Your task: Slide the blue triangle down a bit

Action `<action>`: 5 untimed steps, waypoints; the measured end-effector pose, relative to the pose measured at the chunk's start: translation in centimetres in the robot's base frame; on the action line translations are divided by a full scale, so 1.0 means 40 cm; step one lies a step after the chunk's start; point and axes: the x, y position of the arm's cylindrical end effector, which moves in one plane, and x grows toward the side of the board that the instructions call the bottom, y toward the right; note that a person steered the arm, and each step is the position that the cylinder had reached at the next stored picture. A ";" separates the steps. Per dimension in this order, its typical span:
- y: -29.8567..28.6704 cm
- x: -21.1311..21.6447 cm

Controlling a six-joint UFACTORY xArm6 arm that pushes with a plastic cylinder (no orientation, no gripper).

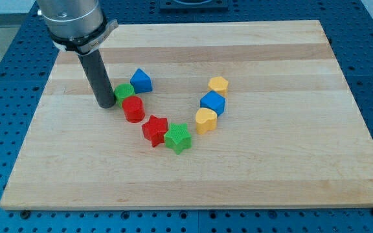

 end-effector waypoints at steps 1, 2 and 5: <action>0.030 0.033; 0.053 0.050; -0.070 0.032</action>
